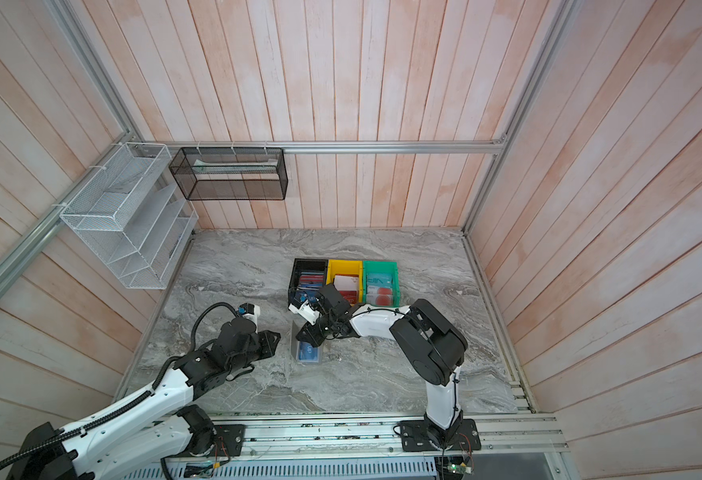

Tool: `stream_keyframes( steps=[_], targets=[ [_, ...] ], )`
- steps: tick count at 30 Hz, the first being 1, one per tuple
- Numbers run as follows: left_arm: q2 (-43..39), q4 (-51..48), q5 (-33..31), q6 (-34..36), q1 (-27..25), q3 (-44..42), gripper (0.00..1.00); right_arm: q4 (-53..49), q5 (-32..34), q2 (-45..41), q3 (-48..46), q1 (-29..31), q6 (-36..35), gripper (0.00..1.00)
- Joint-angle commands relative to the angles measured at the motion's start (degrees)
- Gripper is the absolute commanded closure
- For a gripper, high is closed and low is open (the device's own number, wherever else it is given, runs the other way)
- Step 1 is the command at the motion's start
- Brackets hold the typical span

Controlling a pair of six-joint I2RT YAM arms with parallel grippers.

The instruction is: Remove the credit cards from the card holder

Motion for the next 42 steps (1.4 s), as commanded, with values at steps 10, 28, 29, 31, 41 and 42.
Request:
stream_keyframes(
  steps=[10, 28, 29, 31, 41, 42],
  targets=[
    [2.8, 11.2, 13.4, -4.3, 4.6, -0.1, 0.78, -2.9, -2.8, 7.9, 4.2, 1.0, 0.6, 0.88],
    [15.7, 25.3, 20.3, -8.6, 7.2, -6.5, 0.77, -2.0, -0.2, -3.5, -3.8, -0.9, 2.9, 0.88],
    [16.1, 25.4, 20.5, -8.5, 7.4, -6.6, 0.77, -2.2, 0.2, -4.0, -4.5, -1.0, 2.9, 0.88],
    [17.4, 26.2, 21.3, -8.3, 7.7, -6.6, 0.77, -2.6, 1.0, -5.2, -6.2, -1.5, 2.8, 0.88],
    [23.9, 30.8, 24.8, -8.6, 7.9, -7.0, 0.75, -4.6, 4.1, -6.0, -10.9, -3.4, 2.6, 0.88],
    [24.2, 31.0, 25.0, -8.5, 8.0, -7.2, 0.74, -4.4, 4.1, -6.0, -11.2, -3.6, 2.6, 0.88]
  ],
)
